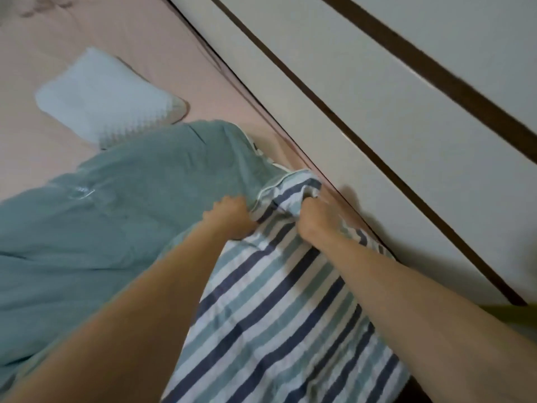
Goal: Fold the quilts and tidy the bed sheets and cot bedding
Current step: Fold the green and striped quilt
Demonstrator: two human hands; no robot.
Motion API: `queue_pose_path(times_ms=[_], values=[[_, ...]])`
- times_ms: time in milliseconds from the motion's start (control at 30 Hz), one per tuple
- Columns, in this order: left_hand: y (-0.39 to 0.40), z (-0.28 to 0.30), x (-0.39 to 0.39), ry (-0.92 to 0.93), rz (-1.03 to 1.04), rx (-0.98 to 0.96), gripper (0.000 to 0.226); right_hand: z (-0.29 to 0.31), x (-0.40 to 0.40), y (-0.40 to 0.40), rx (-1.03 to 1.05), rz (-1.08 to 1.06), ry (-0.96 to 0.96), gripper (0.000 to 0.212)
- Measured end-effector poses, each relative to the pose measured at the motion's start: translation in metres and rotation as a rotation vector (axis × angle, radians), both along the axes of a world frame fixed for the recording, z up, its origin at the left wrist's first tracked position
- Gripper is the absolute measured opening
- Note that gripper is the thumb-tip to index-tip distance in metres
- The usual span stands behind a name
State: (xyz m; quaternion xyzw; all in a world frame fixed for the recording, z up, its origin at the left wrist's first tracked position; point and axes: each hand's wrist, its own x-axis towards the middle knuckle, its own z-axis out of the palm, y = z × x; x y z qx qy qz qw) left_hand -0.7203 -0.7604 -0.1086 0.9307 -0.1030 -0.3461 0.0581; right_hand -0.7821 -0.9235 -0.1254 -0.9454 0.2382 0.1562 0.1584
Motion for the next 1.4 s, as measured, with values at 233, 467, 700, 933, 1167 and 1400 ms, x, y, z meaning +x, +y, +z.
queue_pose_path(times_ms=[233,467,700,933,1167,1400], values=[[0.084,0.033,0.084,-0.274,0.204,-0.123,0.052,0.024,0.132,0.04,0.234,0.173,-0.346,0.046],[0.104,0.013,0.126,-0.327,0.308,-0.112,0.063,-0.021,0.245,0.076,0.526,0.014,-0.003,0.09],[0.097,0.05,0.135,0.15,1.401,-0.783,0.069,0.014,0.18,0.105,1.065,0.238,-0.156,0.033],[0.116,0.053,0.072,-0.056,1.268,-0.451,0.036,0.068,0.119,0.099,1.062,0.65,0.262,0.024],[0.143,0.116,0.032,-0.131,1.203,-0.887,0.014,0.098,0.159,0.115,1.055,-0.174,0.559,0.058],[0.195,0.162,-0.033,0.451,0.73,-0.596,0.012,0.095,0.129,0.197,0.995,-0.03,0.143,0.03]])
